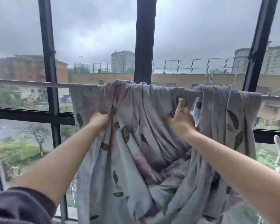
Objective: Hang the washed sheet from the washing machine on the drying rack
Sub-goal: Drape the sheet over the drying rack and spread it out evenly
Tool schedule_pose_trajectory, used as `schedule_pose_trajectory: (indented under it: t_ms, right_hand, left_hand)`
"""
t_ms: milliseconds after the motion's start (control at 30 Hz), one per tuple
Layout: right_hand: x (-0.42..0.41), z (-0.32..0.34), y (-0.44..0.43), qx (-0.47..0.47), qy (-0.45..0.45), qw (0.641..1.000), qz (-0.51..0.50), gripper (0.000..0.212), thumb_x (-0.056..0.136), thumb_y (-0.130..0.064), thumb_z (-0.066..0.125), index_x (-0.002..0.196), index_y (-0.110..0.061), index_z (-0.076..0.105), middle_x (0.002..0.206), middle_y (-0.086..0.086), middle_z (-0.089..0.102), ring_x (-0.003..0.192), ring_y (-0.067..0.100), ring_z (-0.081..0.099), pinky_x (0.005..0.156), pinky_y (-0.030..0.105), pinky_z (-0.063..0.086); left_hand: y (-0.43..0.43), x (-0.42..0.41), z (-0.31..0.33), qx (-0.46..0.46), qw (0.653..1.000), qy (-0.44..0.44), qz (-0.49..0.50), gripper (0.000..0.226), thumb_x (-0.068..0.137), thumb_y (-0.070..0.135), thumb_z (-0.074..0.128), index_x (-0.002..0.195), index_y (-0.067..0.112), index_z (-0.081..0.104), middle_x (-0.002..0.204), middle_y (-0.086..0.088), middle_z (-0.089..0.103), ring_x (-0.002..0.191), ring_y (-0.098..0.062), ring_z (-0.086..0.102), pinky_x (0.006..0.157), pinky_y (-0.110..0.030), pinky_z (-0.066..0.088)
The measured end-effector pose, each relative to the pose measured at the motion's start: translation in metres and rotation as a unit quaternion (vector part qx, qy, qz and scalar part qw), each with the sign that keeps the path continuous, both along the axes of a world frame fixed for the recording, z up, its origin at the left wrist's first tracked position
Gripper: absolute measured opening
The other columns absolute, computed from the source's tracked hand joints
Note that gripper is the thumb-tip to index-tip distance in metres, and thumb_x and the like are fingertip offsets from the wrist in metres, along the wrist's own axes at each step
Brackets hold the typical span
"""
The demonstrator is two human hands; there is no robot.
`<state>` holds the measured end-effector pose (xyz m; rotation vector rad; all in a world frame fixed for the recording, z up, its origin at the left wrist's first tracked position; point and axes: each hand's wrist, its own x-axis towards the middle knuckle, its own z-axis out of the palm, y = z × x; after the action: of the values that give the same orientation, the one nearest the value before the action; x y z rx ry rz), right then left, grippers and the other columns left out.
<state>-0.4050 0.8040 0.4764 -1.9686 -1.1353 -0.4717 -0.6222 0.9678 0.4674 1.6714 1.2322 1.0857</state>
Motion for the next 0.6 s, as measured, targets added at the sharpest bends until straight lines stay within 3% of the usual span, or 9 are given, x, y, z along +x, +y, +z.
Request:
schedule_pose_trajectory:
  t_ms: [67,133,200,267,333,433,500,567,600]
  right_hand:
    - [-0.004,0.004,0.006,0.034,0.022,0.999,0.009,0.040,0.084,-0.011,0.052,0.120,-0.013,0.033,0.096,0.016,0.056,0.083,0.035,0.056,0.065,0.037,0.041]
    - [-0.007,0.008,0.009,0.065,0.020,0.998,0.016,0.030,0.082,-0.005,0.050,0.110,-0.011,0.040,0.089,0.015,0.059,0.082,0.036,0.058,0.064,0.036,0.042]
    - [-0.011,0.019,0.009,0.115,0.007,0.993,0.026,0.024,0.084,-0.003,0.050,0.107,-0.009,0.050,0.091,0.014,0.062,0.084,0.030,0.057,0.065,0.031,0.037]
    - [-0.015,0.043,0.011,0.180,-0.012,0.984,0.016,0.022,0.086,-0.001,0.050,0.106,-0.005,0.057,0.095,0.015,0.065,0.086,0.027,0.057,0.069,0.025,0.033]
    - [-0.017,0.073,0.013,0.225,-0.035,0.973,-0.018,0.024,0.086,0.001,0.050,0.106,-0.001,0.062,0.098,0.019,0.067,0.092,0.032,0.060,0.074,0.027,0.036]
    - [-0.015,0.109,0.019,0.241,-0.039,0.968,-0.051,0.024,0.087,0.001,0.049,0.107,-0.004,0.063,0.100,0.019,0.069,0.095,0.033,0.062,0.075,0.027,0.040]
    - [-0.012,0.112,0.025,0.164,-0.063,0.982,-0.067,0.025,0.089,-0.002,0.047,0.110,-0.006,0.060,0.105,0.019,0.068,0.099,0.034,0.061,0.077,0.029,0.041]
    - [-0.015,0.103,0.036,0.024,-0.101,0.988,-0.113,0.030,0.091,-0.010,0.044,0.118,-0.010,0.057,0.120,0.020,0.059,0.113,0.036,0.053,0.090,0.037,0.040]
    - [-0.022,0.097,0.040,-0.028,-0.123,0.983,-0.130,0.033,0.092,-0.016,0.042,0.123,-0.013,0.055,0.126,0.017,0.052,0.119,0.035,0.047,0.097,0.042,0.036]
  left_hand:
    - [0.006,-0.002,0.001,0.022,0.998,-0.039,-0.054,0.057,0.084,0.048,0.065,0.120,0.004,0.060,0.106,-0.014,0.065,0.097,-0.032,0.063,0.086,-0.039,0.052]
    - [0.011,-0.002,0.014,0.084,0.994,-0.049,-0.057,0.041,0.089,0.039,0.061,0.106,0.003,0.067,0.097,-0.014,0.067,0.096,-0.034,0.064,0.079,-0.035,0.050]
    - [0.016,0.001,0.046,0.127,0.982,-0.111,-0.078,0.031,0.094,0.031,0.054,0.099,0.003,0.066,0.093,-0.012,0.067,0.092,-0.033,0.065,0.075,-0.031,0.050]
    - [0.016,0.001,0.091,0.171,0.961,-0.186,-0.110,0.018,0.100,0.021,0.045,0.096,0.011,0.060,0.086,-0.003,0.062,0.076,-0.018,0.062,0.064,-0.023,0.051]
    - [0.015,0.000,0.134,0.190,0.959,-0.199,-0.064,0.021,0.102,0.021,0.040,0.090,0.013,0.056,0.082,0.001,0.055,0.074,-0.013,0.054,0.060,-0.020,0.043]
    - [0.028,0.006,0.165,0.136,0.978,-0.125,-0.095,0.023,0.102,0.025,0.040,0.096,0.004,0.048,0.091,-0.006,0.051,0.090,-0.024,0.058,0.066,-0.022,0.045]
    - [0.034,0.012,0.154,0.100,0.981,0.070,-0.150,0.042,0.102,0.035,0.038,0.114,-0.004,0.048,0.112,-0.015,0.055,0.106,-0.032,0.055,0.085,-0.029,0.047]
    - [0.043,0.012,0.135,0.173,0.941,0.253,-0.144,0.054,0.102,0.043,0.029,0.131,0.001,0.047,0.134,-0.015,0.050,0.122,-0.031,0.048,0.101,-0.034,0.036]
    - [0.046,0.010,0.127,0.232,0.920,0.285,-0.138,0.053,0.102,0.045,0.027,0.134,0.008,0.046,0.138,-0.010,0.048,0.124,-0.028,0.047,0.103,-0.035,0.034]
